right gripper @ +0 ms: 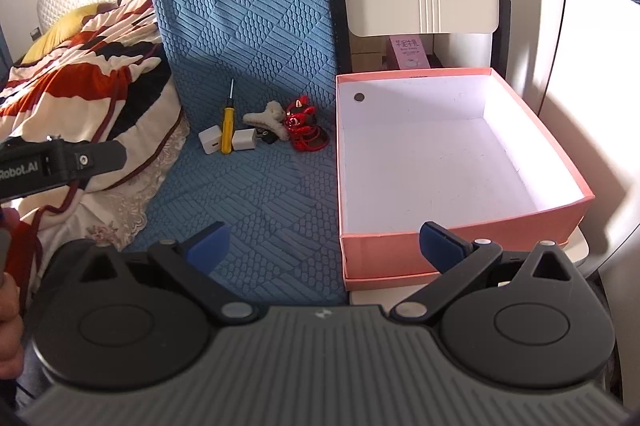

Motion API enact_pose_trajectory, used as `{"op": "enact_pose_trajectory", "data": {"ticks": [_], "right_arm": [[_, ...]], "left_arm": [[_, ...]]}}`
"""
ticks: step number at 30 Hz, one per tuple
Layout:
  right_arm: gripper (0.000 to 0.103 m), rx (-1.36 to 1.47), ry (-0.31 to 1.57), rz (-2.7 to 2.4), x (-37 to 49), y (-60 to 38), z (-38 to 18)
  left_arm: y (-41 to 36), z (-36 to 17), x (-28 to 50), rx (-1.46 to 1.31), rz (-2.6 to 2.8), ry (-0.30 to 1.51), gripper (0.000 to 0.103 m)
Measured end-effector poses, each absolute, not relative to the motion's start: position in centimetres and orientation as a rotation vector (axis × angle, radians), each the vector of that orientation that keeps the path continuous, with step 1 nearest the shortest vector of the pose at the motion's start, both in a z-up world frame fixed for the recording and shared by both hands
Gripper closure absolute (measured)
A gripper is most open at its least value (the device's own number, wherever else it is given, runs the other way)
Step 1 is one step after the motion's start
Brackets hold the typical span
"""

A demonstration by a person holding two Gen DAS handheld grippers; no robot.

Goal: Organize rigid objects

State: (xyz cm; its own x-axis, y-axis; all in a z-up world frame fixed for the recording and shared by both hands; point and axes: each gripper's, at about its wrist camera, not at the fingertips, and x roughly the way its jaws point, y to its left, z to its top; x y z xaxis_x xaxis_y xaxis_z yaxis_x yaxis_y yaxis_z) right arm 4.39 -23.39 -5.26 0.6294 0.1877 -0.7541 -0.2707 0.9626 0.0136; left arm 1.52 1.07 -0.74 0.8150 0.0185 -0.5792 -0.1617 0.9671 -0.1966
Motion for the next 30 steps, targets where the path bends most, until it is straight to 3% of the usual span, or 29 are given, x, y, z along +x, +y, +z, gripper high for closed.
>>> {"op": "enact_pose_trajectory", "data": {"ticks": [30], "right_arm": [[0.0, -0.095, 0.836, 0.315, 5.5, -23.0, -7.1]], "left_arm": [[1.4, -3.0, 2.9, -0.23, 0.095, 0.662, 0.0]]}}
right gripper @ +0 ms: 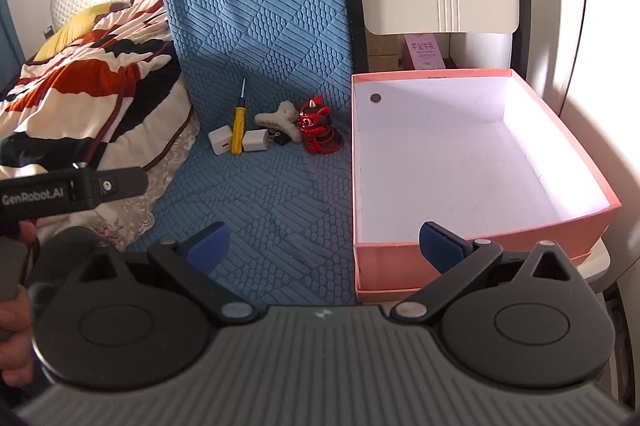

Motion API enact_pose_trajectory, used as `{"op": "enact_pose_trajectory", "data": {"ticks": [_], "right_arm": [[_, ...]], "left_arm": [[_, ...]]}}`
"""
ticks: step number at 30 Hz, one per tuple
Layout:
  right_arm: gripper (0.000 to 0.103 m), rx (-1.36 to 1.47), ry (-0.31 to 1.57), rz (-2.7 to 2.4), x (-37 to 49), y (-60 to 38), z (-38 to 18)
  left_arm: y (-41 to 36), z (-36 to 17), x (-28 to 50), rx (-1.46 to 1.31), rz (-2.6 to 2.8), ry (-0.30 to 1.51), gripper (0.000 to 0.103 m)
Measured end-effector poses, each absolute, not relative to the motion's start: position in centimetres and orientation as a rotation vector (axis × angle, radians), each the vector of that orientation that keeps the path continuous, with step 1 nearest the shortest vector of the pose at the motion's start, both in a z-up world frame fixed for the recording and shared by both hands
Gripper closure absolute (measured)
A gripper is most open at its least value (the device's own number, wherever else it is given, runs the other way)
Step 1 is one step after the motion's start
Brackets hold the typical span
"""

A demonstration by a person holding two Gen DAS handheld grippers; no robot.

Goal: Organize rigid objects

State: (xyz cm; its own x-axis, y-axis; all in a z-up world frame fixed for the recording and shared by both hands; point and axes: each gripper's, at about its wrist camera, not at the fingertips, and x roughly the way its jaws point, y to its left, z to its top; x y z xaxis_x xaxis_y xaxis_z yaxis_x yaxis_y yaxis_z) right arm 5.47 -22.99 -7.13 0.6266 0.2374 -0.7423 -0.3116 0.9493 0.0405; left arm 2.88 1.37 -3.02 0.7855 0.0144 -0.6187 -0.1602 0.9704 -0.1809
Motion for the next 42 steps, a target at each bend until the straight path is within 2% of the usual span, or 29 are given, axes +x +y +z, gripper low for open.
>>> {"op": "enact_pose_trajectory", "data": {"ticks": [42], "right_arm": [[0.0, -0.117, 0.868, 0.318, 6.6, -21.1, -8.4]], "left_arm": [[4.0, -5.0, 4.2, -0.283, 0.093, 0.654, 0.0]]}}
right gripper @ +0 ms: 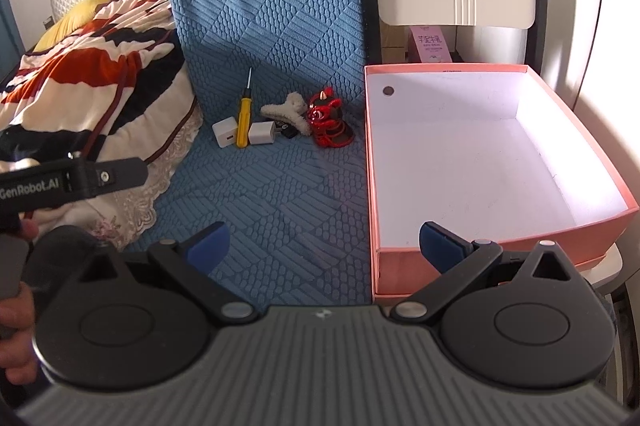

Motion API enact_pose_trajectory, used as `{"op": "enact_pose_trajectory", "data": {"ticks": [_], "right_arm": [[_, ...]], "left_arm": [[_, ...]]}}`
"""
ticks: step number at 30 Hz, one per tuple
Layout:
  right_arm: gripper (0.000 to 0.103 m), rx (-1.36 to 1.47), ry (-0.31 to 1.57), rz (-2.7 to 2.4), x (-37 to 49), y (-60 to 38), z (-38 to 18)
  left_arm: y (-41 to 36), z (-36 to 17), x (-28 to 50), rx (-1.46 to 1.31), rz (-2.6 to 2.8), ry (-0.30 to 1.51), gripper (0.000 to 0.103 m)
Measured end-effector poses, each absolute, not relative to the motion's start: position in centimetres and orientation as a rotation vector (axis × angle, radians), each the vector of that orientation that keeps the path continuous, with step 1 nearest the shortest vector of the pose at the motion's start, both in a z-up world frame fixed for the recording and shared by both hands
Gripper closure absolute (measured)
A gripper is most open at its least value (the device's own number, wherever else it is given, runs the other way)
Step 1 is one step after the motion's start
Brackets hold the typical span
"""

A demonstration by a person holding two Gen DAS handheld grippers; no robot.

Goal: Organize rigid objects

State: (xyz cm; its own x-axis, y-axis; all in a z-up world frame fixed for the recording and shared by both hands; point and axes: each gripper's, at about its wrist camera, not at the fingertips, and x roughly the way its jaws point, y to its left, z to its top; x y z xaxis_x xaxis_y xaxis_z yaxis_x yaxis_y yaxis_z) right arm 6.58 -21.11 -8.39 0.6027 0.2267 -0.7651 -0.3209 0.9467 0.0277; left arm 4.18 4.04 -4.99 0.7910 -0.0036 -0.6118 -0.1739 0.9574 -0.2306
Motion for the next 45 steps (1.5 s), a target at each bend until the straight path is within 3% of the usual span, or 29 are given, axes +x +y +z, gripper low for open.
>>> {"op": "enact_pose_trajectory", "data": {"ticks": [30, 37, 45], "right_arm": [[0.0, -0.1, 0.765, 0.355, 15.9, -19.1, -14.9], [0.007, -0.087, 0.756, 0.374, 18.3, -18.2, -15.5], [0.007, -0.114, 0.769, 0.403, 20.1, -17.3, -16.6]], "left_arm": [[8.0, -11.4, 17.2, -0.266, 0.064, 0.625, 0.0], [8.3, -13.3, 19.9, -0.259, 0.056, 0.665, 0.0], [9.2, -14.3, 22.4, -0.251, 0.089, 0.677, 0.0]]}}
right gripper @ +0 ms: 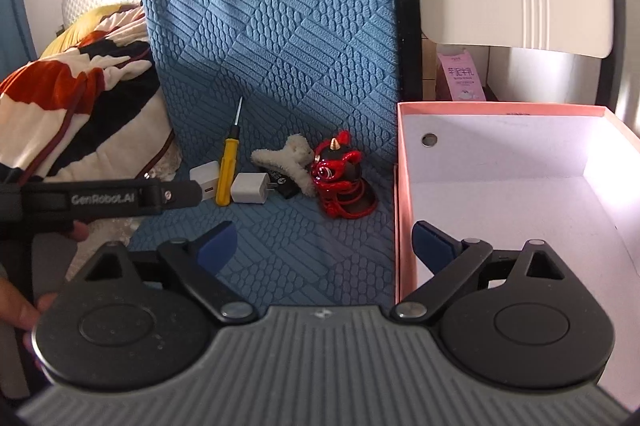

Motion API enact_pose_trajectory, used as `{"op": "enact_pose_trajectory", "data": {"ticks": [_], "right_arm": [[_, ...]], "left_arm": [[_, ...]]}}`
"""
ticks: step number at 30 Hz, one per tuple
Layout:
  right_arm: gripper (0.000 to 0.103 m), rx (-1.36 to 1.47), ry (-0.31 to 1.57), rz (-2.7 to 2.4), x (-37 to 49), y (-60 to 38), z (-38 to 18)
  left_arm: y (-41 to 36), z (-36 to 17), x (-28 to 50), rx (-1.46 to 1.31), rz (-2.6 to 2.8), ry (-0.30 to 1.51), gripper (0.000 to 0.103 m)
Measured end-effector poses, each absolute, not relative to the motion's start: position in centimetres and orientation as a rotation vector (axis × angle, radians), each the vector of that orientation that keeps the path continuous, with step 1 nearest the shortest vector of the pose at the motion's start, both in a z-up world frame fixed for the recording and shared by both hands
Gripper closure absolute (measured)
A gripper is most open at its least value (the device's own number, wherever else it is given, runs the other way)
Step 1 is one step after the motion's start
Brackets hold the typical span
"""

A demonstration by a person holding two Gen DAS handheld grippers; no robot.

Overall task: Organize rigid objects
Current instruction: 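Close the left gripper on the yellow screwdriver while the right gripper grasps the red figurine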

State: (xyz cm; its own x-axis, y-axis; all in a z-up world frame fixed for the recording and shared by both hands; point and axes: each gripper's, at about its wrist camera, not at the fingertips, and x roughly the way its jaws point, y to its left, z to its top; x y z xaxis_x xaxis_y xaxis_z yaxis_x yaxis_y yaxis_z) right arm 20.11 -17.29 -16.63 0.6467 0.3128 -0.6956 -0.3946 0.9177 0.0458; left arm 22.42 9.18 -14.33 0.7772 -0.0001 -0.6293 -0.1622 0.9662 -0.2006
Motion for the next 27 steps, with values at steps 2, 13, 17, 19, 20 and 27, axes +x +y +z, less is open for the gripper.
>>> {"op": "enact_pose_trajectory", "data": {"ticks": [2, 13, 17, 19, 20, 27], "right_arm": [[0.009, -0.114, 0.77, 0.405, 20.6, -17.1, -16.7], [0.034, -0.133, 0.806, 0.413, 23.4, -15.2, -18.5], [0.033, -0.181, 0.745, 0.439, 23.6, -13.3, -19.0], [0.029, -0.189, 0.751, 0.433, 24.6, -12.8, -19.6], [0.029, -0.191, 0.759, 0.428, 25.2, -12.7, -19.9], [0.029, -0.21, 0.825, 0.372, 30.1, -12.4, -21.6]], "left_arm": [[9.6, -14.5, 22.9, -0.258, 0.102, 0.681, 0.0], [10.4, -14.9, 26.6, -0.246, 0.067, 0.74, 0.001], [11.5, -15.3, 28.0, -0.24, 0.088, 0.76, 0.006], [12.3, -15.6, 28.7, -0.271, 0.093, 0.778, 0.007], [12.7, -15.7, 29.1, -0.284, 0.093, 0.783, 0.008], [15.0, -16.3, 32.0, -0.351, 0.08, 0.81, 0.017]]}}
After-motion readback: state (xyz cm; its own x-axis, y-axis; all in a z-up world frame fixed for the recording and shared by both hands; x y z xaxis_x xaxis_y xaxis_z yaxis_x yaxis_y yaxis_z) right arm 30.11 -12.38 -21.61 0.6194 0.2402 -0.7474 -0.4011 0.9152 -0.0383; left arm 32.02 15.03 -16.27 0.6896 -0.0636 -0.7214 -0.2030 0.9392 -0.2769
